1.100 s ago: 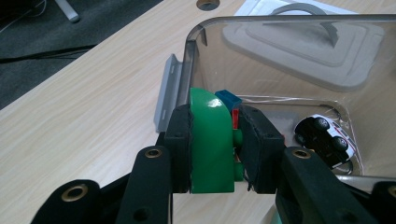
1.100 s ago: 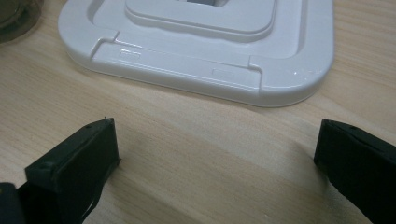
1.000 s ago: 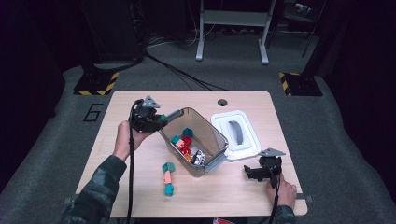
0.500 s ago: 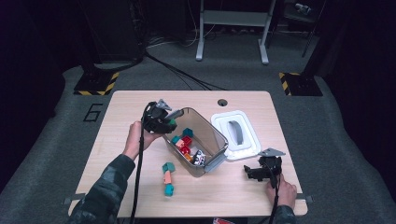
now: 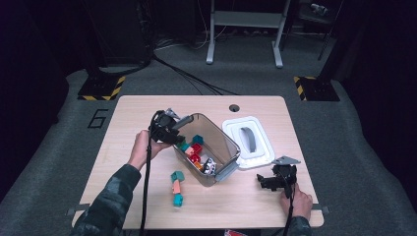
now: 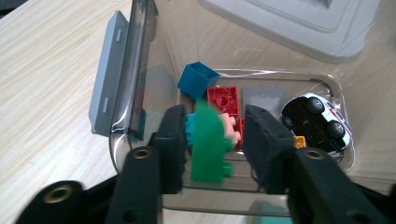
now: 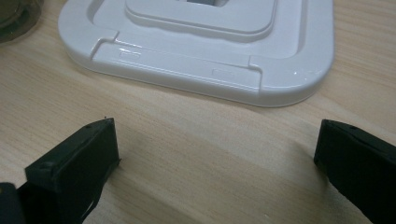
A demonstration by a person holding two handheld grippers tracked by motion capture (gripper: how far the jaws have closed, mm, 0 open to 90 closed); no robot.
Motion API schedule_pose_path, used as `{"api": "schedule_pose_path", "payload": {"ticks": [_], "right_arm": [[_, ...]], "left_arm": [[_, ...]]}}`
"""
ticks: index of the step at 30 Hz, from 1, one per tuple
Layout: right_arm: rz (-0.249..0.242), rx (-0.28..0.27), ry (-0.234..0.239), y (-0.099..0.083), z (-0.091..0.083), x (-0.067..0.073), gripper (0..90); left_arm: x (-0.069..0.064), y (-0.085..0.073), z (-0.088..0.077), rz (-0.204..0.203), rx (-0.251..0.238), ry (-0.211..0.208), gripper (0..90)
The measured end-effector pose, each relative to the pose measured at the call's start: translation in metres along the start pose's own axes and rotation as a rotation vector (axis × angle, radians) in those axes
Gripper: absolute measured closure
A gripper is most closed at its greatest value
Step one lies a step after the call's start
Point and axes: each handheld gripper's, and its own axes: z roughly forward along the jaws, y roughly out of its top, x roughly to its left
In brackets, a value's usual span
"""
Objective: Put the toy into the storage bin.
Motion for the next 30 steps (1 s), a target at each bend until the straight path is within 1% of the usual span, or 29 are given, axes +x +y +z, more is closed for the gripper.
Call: {"api": "schedule_pose_path", "payload": {"ticks": [2, 3, 4, 5, 6, 7, 8, 9, 10, 12, 14, 16, 17, 18, 20, 21, 22, 23, 24, 26, 27, 28, 29, 30], "right_arm": [[0.0, 0.0, 0.0, 0.0, 0.0, 0.0, 0.0], [0.0, 0.0, 0.0, 0.0, 0.0, 0.0, 0.0], [0.0, 0.0, 0.0, 0.0, 0.0, 0.0, 0.0], [0.0, 0.0, 0.0, 0.0, 0.0, 0.0, 0.0], [0.0, 0.0, 0.0, 0.0, 0.0, 0.0, 0.0], [0.0, 0.0, 0.0, 0.0, 0.0, 0.0, 0.0], [0.0, 0.0, 0.0, 0.0, 0.0, 0.0, 0.0], [0.0, 0.0, 0.0, 0.0, 0.0, 0.0, 0.0], [0.0, 0.0, 0.0, 0.0, 0.0, 0.0, 0.0], [0.0, 0.0, 0.0, 0.0, 0.0, 0.0, 0.0], [0.0, 0.0, 0.0, 0.0, 0.0, 0.0, 0.0], [0.0, 0.0, 0.0, 0.0, 0.0, 0.0, 0.0], [0.0, 0.0, 0.0, 0.0, 0.0, 0.0, 0.0], [0.0, 0.0, 0.0, 0.0, 0.0, 0.0, 0.0], [0.0, 0.0, 0.0, 0.0, 0.0, 0.0, 0.0], [0.0, 0.0, 0.0, 0.0, 0.0, 0.0, 0.0], [0.0, 0.0, 0.0, 0.0, 0.0, 0.0, 0.0], [0.0, 0.0, 0.0, 0.0, 0.0, 0.0, 0.0], [0.0, 0.0, 0.0, 0.0, 0.0, 0.0, 0.0], [0.0, 0.0, 0.0, 0.0, 0.0, 0.0, 0.0], [0.0, 0.0, 0.0, 0.0, 0.0, 0.0, 0.0], [0.0, 0.0, 0.0, 0.0, 0.0, 0.0, 0.0], [0.0, 0.0, 0.0, 0.0, 0.0, 0.0, 0.0], [0.0, 0.0, 0.0, 0.0, 0.0, 0.0, 0.0]], "left_arm": [[0.0, 0.0, -0.001, -0.003, -0.005, 0.003, 50.5], [-0.002, -0.002, -0.004, -0.011, -0.024, 0.01, 46.8], [-0.002, -0.002, -0.004, -0.011, -0.024, 0.01, 43.5], [-0.003, -0.003, -0.007, -0.01, -0.034, 0.014, 43.5], [-0.004, -0.003, -0.01, -0.006, -0.045, 0.018, 40.2], [-0.007, -0.006, -0.017, -0.001, -0.067, 0.021, 34.2], [-0.008, -0.007, -0.021, 0.009, -0.078, 0.027, 31.6], [-0.008, -0.007, -0.021, 0.009, -0.078, 0.027, 28.2], [-0.01, -0.01, -0.027, 0.014, -0.088, 0.035, 24.9], [-0.014, -0.014, -0.033, 0.007, -0.113, 0.045, 21.0], [-0.016, -0.018, -0.038, 0.014, -0.124, 0.055, 17.3], [-0.017, -0.02, -0.041, 0.017, -0.125, 0.058, 15.9], [-0.019, -0.027, -0.044, 0.015, -0.144, 0.06, 15.8], [-0.019, -0.029, -0.046, 0.023, -0.146, 0.062, 15.7], [-0.021, -0.035, -0.048, 0.027, -0.156, 0.068, 15.3], [-0.021, -0.039, -0.049, 0.026, -0.157, 0.069, 15.3], [-0.021, -0.039, -0.049, 0.026, -0.157, 0.069, 15.1], [-0.02, -0.046, -0.05, 0.015, -0.164, 0.064, 14.9], [-0.02, -0.048, -0.05, 0.015, -0.168, 0.07, 14.8], [-0.02, -0.055, -0.05, 0.001, -0.168, 0.069, 14.0], [-0.019, -0.059, -0.05, 0.0, -0.165, 0.073, 13.4], [-0.019, -0.059, -0.05, 0.0, -0.165, 0.073, 12.1], [-0.019, -0.065, -0.049, 0.0, -0.154, 0.078, 10.6], [-0.019, -0.065, -0.049, 0.0, -0.154, 0.078, 9.3]]}}
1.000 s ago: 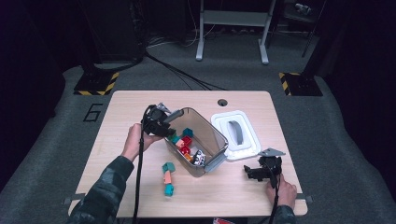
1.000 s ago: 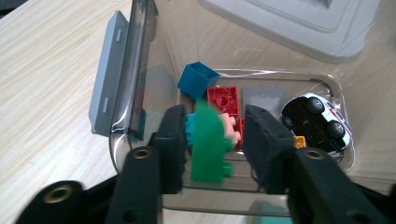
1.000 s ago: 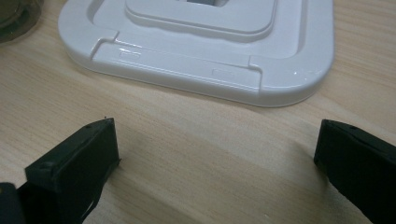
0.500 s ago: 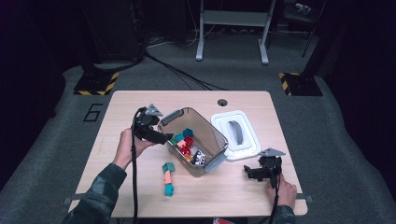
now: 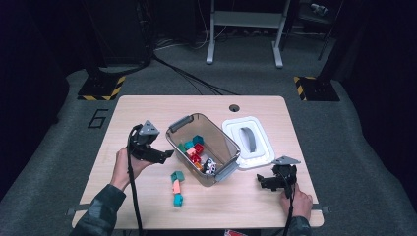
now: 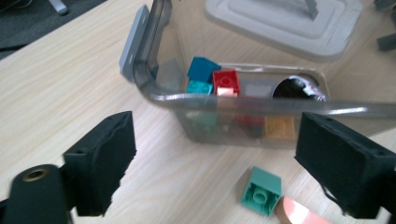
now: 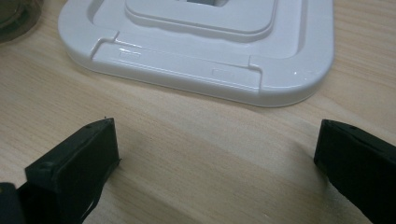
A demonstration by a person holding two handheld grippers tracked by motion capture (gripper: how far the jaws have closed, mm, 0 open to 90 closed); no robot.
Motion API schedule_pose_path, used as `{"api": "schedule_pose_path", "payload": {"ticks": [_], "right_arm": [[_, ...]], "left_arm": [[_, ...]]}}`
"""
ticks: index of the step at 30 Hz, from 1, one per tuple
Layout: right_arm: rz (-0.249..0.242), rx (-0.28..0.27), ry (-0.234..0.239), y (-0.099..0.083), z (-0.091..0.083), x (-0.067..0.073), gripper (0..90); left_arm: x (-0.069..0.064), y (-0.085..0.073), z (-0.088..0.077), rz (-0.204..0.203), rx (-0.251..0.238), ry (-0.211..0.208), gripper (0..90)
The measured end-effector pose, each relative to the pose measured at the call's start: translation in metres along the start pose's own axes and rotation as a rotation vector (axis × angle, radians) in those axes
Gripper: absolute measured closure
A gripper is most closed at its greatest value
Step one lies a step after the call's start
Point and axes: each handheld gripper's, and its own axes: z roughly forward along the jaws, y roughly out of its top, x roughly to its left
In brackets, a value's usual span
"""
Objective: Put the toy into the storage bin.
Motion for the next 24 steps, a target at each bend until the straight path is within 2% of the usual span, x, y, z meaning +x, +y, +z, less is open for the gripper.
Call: {"api": "schedule_pose_path", "payload": {"ticks": [6, 9, 12, 13, 14, 16, 18, 20, 21, 24], "right_arm": [[0.0, 0.0, 0.0, 0.0, 0.0, 0.0, 0.0], [0.0, 0.0, 0.0, 0.0, 0.0, 0.0, 0.0], [0.0, 0.0, 0.0, 0.0, 0.0, 0.0, 0.0], [0.0, 0.0, 0.0, 0.0, 0.0, 0.0, 0.0], [0.0, 0.0, 0.0, 0.0, 0.0, 0.0, 0.0], [0.0, 0.0, 0.0, 0.0, 0.0, 0.0, 0.0], [-0.001, 0.0, 0.0, 0.0, 0.0, 0.0, 0.0], [0.0, 0.0, 0.0, 0.0, 0.0, 0.0, 0.0], [0.0, 0.0, 0.0, 0.0, 0.0, 0.0, 0.0], [0.0, 0.0, 0.0, 0.0, 0.0, 0.0, 0.0]], "left_arm": [[-0.001, -0.025, 0.004, -0.019, 0.02, 0.005, 7.8], [-0.003, -0.036, 0.008, -0.041, 0.025, -0.003, 8.0], [-0.008, -0.049, 0.012, -0.049, 0.044, -0.017, 8.0], [-0.008, -0.049, 0.012, -0.049, 0.044, -0.017, 8.0], [-0.013, -0.057, 0.014, -0.061, 0.045, -0.036, 8.1], [-0.017, -0.061, 0.014, -0.058, 0.049, -0.036, 8.1], [-0.027, -0.07, 0.016, -0.064, 0.066, -0.052, 8.1], [-0.033, -0.075, 0.018, -0.07, 0.073, -0.053, 7.7], [-0.036, -0.076, 0.019, -0.08, 0.081, -0.067, 7.2], [-0.044, -0.078, 0.021, -0.073, 0.094, -0.072, 5.5]]}}
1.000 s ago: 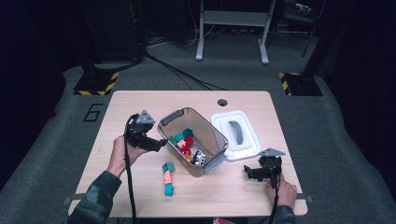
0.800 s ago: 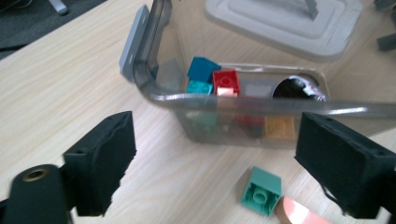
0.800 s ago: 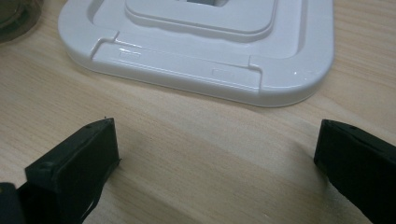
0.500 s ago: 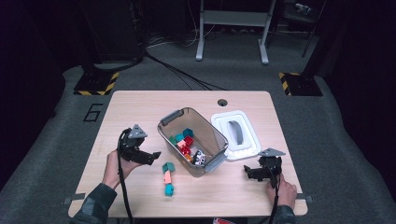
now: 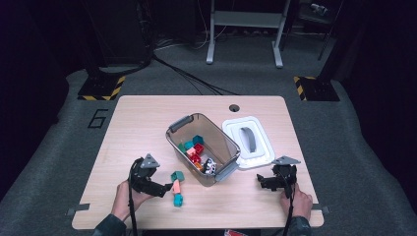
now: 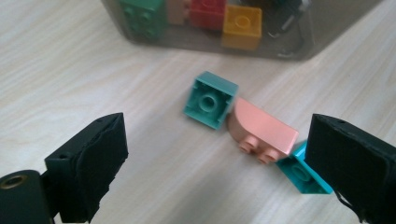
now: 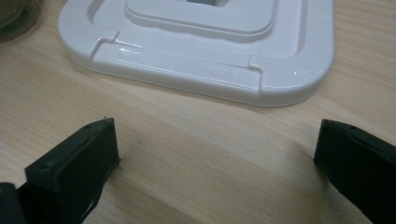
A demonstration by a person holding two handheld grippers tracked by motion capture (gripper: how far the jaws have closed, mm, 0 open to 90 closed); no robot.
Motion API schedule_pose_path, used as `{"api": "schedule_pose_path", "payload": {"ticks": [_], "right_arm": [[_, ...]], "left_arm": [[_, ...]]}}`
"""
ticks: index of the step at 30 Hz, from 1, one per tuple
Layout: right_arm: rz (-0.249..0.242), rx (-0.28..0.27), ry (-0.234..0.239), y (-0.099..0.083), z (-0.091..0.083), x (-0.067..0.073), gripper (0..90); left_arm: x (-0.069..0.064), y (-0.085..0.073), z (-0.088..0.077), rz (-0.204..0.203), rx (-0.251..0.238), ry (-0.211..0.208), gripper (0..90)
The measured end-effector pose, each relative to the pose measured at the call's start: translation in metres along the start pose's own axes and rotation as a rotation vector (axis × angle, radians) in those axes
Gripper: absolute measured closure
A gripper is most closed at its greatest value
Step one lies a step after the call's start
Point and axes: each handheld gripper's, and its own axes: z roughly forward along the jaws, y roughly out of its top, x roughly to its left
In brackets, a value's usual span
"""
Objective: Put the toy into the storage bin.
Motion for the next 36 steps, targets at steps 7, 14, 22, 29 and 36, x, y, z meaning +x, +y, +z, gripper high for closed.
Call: {"api": "schedule_pose_path", "payload": {"ticks": [7, 14, 22, 29, 36], "right_arm": [[0.0, 0.0, 0.0, 0.0, 0.0, 0.0, 0.0], [0.0, 0.0, 0.0, 0.0, 0.0, 0.0, 0.0], [0.0, 0.0, 0.0, 0.0, 0.0, 0.0, 0.0], [0.0, 0.0, 0.0, 0.0, 0.0, 0.0, 0.0], [0.0, 0.0, 0.0, 0.0, 0.0, 0.0, 0.0]], "left_arm": [[-0.032, -0.008, 0.014, 0.026, 0.009, 0.031, 6.1], [-0.045, -0.009, 0.028, 0.025, 0.034, 0.042, 6.4], [-0.042, -0.02, 0.026, 0.02, 0.047, 0.032, 14.6], [-0.037, -0.029, 0.019, 0.058, 0.03, -0.063, 35.0], [-0.036, -0.033, 0.018, 0.072, 0.053, -0.075, 44.7]]}}
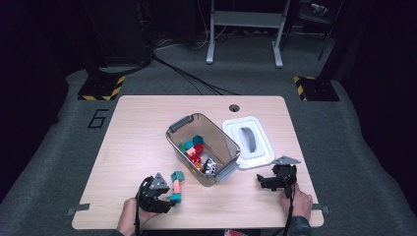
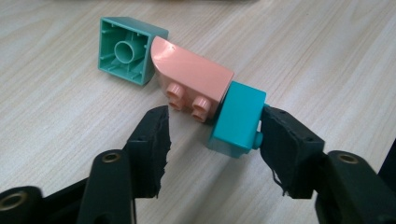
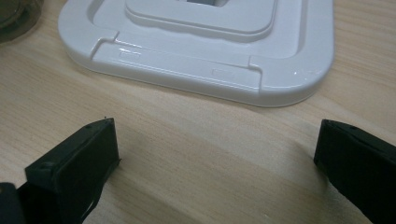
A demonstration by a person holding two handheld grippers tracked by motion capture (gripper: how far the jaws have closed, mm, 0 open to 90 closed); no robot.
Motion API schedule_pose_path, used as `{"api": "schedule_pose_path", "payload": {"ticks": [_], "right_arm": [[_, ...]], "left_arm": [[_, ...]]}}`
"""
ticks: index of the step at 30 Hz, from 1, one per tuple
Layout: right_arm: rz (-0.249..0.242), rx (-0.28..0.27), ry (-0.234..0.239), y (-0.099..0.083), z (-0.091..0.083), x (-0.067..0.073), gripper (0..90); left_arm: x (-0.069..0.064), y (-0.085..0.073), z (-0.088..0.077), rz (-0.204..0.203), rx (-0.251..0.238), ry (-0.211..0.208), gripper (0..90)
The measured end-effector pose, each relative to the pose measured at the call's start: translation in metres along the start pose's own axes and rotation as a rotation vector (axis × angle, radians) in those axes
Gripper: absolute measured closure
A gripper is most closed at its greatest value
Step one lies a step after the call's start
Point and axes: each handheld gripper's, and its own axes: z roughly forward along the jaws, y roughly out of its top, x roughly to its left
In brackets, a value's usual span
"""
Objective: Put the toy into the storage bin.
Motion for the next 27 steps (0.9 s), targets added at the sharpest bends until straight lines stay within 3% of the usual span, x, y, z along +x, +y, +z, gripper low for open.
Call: {"api": "schedule_pose_path", "payload": {"ticks": [9, 15, 20, 24, 27], "right_arm": [[0.0, 0.0, 0.0, 0.0, 0.0, 0.0, 0.0], [0.0, 0.0, 0.0, 0.0, 0.0, 0.0, 0.0], [-0.001, 0.0, 0.0, 0.0, 0.0, 0.0, 0.0], [0.0, 0.0, 0.0, 0.0, 0.0, 0.0, 0.0], [0.0, 0.0, 0.0, 0.0, 0.0, 0.0, 0.0]], "left_arm": [[-0.004, 0.0, 0.001, 0.03, -0.003, -0.017, 63.8], [0.0, -0.002, -0.002, 0.029, 0.011, -0.021, 64.3], [0.004, -0.008, -0.007, 0.018, 0.004, 0.007, 64.3], [0.014, -0.02, -0.015, -0.022, 0.003, 0.034, 64.2], [0.019, -0.023, -0.018, -0.049, 0.01, 0.047, 52.9]]}}
